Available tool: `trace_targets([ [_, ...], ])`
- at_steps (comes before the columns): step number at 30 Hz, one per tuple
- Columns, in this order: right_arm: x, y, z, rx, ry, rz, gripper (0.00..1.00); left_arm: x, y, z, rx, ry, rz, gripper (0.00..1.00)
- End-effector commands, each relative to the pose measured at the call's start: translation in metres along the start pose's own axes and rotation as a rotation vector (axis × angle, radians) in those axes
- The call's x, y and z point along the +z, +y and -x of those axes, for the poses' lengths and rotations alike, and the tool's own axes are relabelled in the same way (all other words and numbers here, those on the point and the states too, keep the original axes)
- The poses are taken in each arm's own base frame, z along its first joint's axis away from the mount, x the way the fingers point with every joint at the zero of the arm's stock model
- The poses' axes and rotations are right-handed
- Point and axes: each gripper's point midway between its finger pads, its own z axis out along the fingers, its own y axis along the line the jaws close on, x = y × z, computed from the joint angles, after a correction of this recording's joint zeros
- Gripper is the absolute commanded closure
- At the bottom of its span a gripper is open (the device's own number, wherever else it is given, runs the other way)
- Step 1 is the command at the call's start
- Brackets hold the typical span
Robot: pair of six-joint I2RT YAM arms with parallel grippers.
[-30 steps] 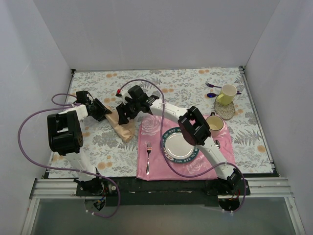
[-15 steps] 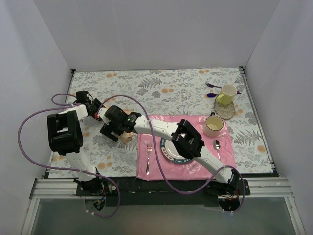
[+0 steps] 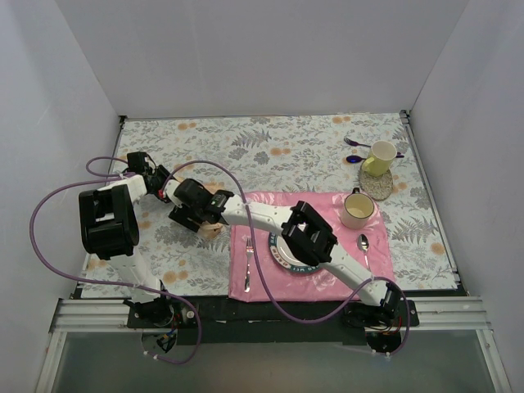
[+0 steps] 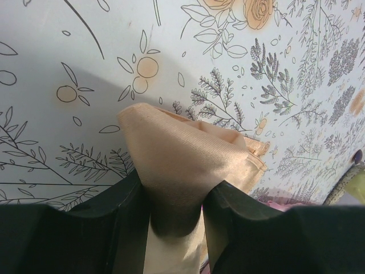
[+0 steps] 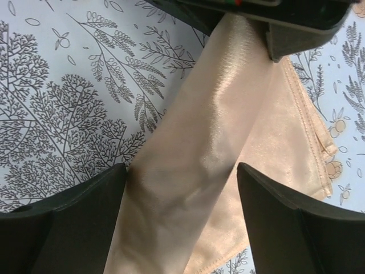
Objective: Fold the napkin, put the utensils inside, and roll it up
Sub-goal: Roll the napkin with the utensil
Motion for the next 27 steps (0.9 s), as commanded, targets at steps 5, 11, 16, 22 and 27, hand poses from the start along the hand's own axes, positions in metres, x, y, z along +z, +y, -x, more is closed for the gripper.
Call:
trace_targets([
  [5,0.014,0.001,-0.004,0.102,-0.013,0.084,0.52,0.000,0.015,-0.009,0.008,0.038,0.054,0.58],
  [11,0.013,-0.003,-0.006,0.218,-0.032,0.221,0.69,-0.015,0.009,-0.001,0.034,-0.015,0.056,0.42],
  [16,0.004,-0.001,0.001,0.380,-0.071,0.418,0.71,-0.039,0.003,0.010,0.074,-0.104,0.072,0.34],
  [22,-0.011,-0.008,0.009,0.641,-0.122,0.708,0.72,-0.057,0.003,0.000,0.070,-0.122,0.058,0.28],
  [27,-0.024,-0.014,0.009,0.780,-0.141,0.879,0.71,-0.046,-0.004,-0.006,0.045,-0.066,0.018,0.26],
])
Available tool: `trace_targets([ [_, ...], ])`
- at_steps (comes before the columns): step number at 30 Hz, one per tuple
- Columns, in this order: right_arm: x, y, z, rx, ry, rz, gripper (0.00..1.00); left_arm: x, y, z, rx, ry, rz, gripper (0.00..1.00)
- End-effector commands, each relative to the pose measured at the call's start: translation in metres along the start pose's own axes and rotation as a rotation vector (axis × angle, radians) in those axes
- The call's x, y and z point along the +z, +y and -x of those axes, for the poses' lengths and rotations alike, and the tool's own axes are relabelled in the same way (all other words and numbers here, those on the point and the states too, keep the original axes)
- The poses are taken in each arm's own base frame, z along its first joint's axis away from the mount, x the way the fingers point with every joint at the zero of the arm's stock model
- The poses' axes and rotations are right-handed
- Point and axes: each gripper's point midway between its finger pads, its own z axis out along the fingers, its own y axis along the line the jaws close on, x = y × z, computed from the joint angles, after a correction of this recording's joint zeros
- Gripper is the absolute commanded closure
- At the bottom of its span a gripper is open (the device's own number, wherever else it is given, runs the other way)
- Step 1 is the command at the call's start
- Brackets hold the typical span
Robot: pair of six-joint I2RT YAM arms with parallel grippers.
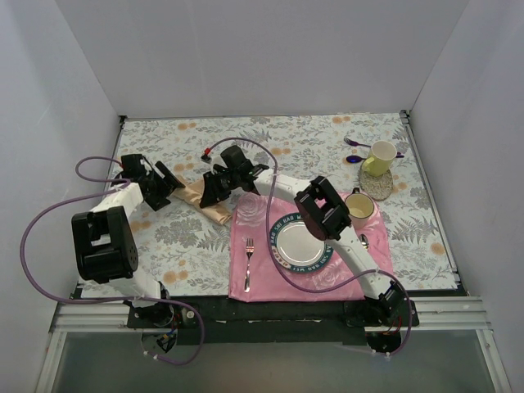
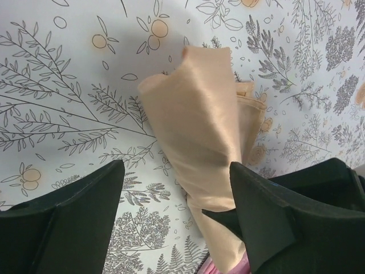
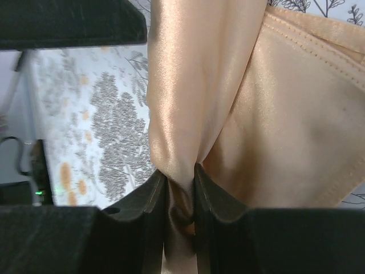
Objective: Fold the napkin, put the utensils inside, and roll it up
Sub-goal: Roll the napkin with the utensil
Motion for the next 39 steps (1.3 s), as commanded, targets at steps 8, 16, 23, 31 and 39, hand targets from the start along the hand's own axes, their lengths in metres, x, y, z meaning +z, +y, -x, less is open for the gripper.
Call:
trace_targets([
  [8,-0.014,0.032,0.012,0.264,-0.022,0.383,0.70,0.026,-0.023,-0.006,-0.005,0.056,-0.026,0.25],
  [16,-0.014,0.021,0.009,0.293,-0.021,0.400,0.71,0.045,-0.017,-0.006,0.014,0.060,0.037,0.28],
  [23,-0.014,0.018,0.006,0.292,-0.016,0.402,0.71,0.032,-0.018,-0.004,0.041,0.017,0.019,0.27],
  [31,-0.013,0.016,0.002,0.306,-0.009,0.394,0.63,0.054,0.004,-0.020,0.034,0.065,0.071,0.41],
  [39,-0.021,0.004,0.005,0.153,0.021,0.206,0.38,0.048,0.006,-0.027,0.043,0.057,0.050,0.60],
])
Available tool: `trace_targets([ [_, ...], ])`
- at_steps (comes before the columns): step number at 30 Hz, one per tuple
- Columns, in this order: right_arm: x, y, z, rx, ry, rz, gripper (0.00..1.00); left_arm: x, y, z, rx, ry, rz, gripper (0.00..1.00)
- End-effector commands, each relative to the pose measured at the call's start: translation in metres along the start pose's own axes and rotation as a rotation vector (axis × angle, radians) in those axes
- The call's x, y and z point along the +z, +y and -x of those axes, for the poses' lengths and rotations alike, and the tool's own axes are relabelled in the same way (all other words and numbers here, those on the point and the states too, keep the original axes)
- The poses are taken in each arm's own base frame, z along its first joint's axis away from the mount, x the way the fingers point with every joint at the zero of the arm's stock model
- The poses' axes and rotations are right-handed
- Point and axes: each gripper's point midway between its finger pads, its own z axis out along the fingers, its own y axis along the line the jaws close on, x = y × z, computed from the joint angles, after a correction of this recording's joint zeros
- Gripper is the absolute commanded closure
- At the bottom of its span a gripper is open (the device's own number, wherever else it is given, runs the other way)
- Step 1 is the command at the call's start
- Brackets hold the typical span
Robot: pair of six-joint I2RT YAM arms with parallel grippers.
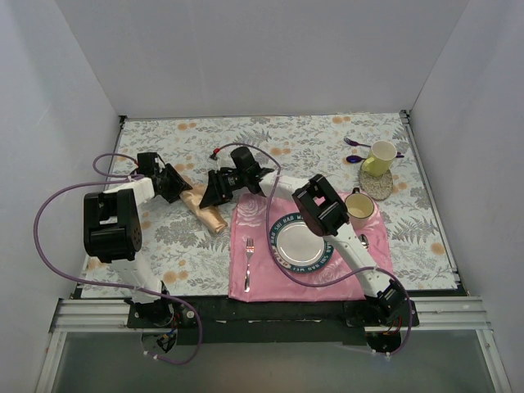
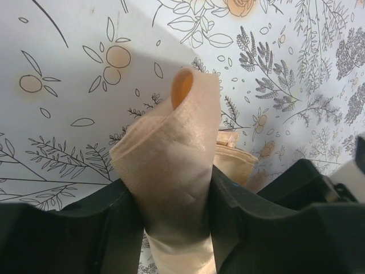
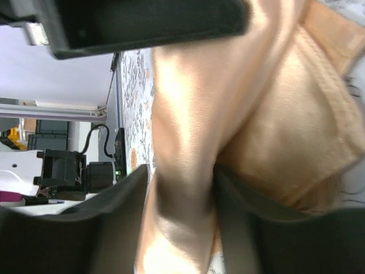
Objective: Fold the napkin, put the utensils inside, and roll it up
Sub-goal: Roll the napkin with the utensil
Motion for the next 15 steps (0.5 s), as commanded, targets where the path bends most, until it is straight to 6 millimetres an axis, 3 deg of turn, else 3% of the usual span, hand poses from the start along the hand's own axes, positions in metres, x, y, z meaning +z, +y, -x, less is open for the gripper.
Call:
trace_targets([
  [1,-0.014,0.006,0.011,-0.177,0.021,-0.171,0.34,-0.003,0.019,-0.019,0.014,0.030,0.053,0.60],
  [2,-0.018,0.013,0.024,-0.228,-0.013,-0.231,0.31,-0.005,0.018,-0.019,0.015,0.028,0.049,0.61],
  [7,-0.034,0.023,0.032,-0.402,-0.016,-0.444,0.16,-0.008,0.017,-0.019,0.026,0.026,0.041,0.62],
  [9,-0.030,0.032,0.034,-0.481,-0.024,-0.536,0.11,-0.008,0.018,-0.021,0.026,0.028,0.039,0.63],
  [13,-0.024,0.031,0.031,-0.628,-0.015,-0.726,0.05,-0.008,0.016,-0.022,0.024,0.036,0.028,0.63],
  [15,-0.012,0.038,0.023,-0.712,0.008,-0.762,0.05,-0.009,0.015,-0.021,0.023,0.035,0.026,0.63],
])
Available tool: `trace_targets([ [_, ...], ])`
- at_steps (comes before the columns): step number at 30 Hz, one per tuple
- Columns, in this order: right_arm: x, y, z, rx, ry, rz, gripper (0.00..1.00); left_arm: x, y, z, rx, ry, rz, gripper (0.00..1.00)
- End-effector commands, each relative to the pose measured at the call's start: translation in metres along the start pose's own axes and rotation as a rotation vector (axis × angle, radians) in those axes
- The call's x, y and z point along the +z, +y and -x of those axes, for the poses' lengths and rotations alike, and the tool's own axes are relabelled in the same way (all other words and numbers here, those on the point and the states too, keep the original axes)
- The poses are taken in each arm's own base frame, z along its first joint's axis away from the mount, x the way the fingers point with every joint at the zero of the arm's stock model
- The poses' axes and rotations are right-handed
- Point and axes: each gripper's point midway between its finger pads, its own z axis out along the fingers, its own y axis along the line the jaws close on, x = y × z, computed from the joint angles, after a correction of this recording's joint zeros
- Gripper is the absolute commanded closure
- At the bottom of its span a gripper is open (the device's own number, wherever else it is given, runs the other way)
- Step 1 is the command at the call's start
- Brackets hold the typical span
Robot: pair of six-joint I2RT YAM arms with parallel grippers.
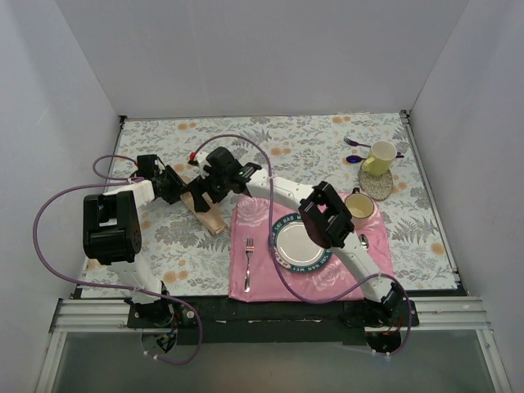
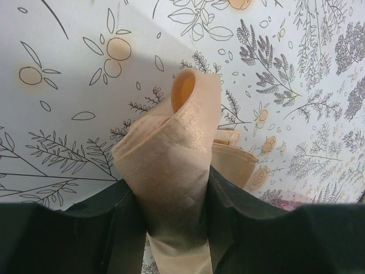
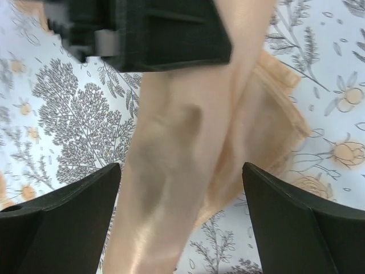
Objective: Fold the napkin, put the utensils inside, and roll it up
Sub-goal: Roll the napkin with the utensil
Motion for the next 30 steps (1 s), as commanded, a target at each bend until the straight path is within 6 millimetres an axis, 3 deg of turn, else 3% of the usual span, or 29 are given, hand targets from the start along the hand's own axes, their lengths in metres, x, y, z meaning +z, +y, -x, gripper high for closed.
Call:
trace_targets([
  [1,-0.010,0.018,0.019,-0.256,-0.024,-0.235,0.05,-0.007,0.011,-0.017,0.016,0.049,0.041,0.63],
  [2,-0.003,0.026,0.013,-0.306,-0.005,-0.231,0.05,-0.008,0.011,-0.017,0.017,0.050,0.042,0.63],
  [3,-0.003,0.026,0.020,-0.323,-0.023,-0.270,0.05,-0.008,0.011,-0.017,0.015,0.052,0.041,0.64],
  [4,0.001,0.021,0.017,-0.337,-0.014,-0.315,0.05,-0.007,0.010,-0.017,0.015,0.055,0.040,0.64],
  [8,0.011,0.030,0.015,-0.414,-0.016,-0.375,0.07,-0.006,0.011,-0.019,0.007,0.068,0.042,0.64],
  [14,0.016,0.025,0.013,-0.512,0.001,-0.479,0.06,-0.004,0.012,-0.020,0.001,0.075,0.043,0.64],
  [19,0.015,0.038,0.020,-0.487,-0.029,-0.433,0.07,-0.003,0.011,-0.020,0.001,0.075,0.043,0.65],
  [25,0.026,0.044,0.009,-0.429,-0.012,-0.369,0.09,-0.005,0.010,-0.018,-0.002,0.069,0.040,0.66],
  [30,0.032,0.042,0.001,-0.393,-0.002,-0.353,0.20,-0.006,0.009,-0.020,-0.008,0.075,0.038,0.65],
])
